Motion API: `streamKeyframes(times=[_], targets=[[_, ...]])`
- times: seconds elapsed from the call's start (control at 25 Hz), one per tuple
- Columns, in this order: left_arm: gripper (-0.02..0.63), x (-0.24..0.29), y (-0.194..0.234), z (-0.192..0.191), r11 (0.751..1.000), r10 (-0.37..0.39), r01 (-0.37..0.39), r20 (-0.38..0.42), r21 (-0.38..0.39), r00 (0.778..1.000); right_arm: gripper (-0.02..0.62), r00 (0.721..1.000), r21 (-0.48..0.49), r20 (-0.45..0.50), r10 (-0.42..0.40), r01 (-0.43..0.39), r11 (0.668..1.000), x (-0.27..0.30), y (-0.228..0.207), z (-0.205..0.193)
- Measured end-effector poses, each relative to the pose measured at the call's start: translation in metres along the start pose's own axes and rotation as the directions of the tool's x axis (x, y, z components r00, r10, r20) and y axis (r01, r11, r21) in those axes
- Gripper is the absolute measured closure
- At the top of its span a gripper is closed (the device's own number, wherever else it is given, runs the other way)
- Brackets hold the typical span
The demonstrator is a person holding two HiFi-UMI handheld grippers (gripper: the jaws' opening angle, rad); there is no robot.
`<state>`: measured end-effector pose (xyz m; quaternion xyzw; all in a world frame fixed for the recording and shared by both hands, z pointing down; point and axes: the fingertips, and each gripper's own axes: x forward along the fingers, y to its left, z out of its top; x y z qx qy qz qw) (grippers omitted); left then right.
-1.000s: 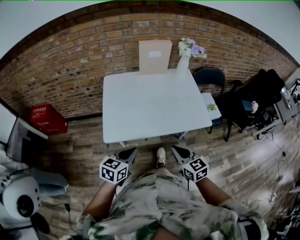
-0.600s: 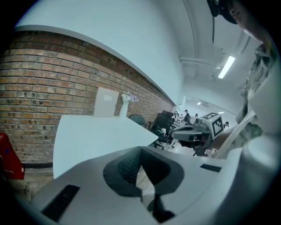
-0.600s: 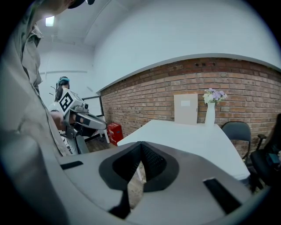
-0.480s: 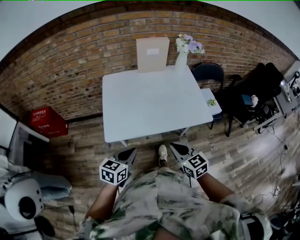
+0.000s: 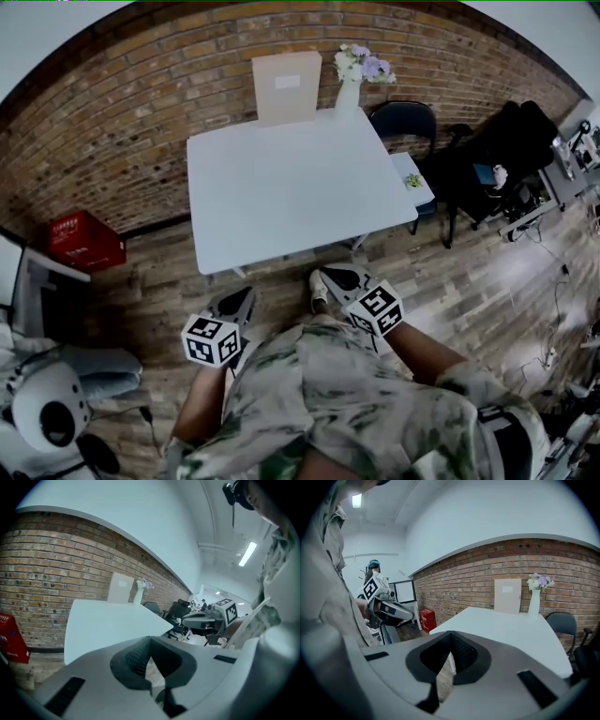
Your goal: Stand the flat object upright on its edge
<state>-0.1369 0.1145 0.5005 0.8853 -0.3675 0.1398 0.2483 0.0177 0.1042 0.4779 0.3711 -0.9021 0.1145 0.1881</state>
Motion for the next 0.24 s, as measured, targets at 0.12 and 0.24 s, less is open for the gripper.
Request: streamKeyframes(times=[0.12, 0.24], targets=[[0.581, 0.004, 0.004, 0.0, 1.0, 0.003, -0.003, -0.01, -0.002, 1.0, 0.575, 1.0, 0.004, -0.004, 0.003, -0.003, 1.0, 0.005, -0.004, 0.001], [0.581, 0.008, 0.01, 0.002, 1.0, 0.009, -0.009, -0.012, -0.005, 1.0, 0.575, 1.0, 0.001, -0.011, 0.015, -0.015, 1.0, 0.014, -0.007, 0.003]])
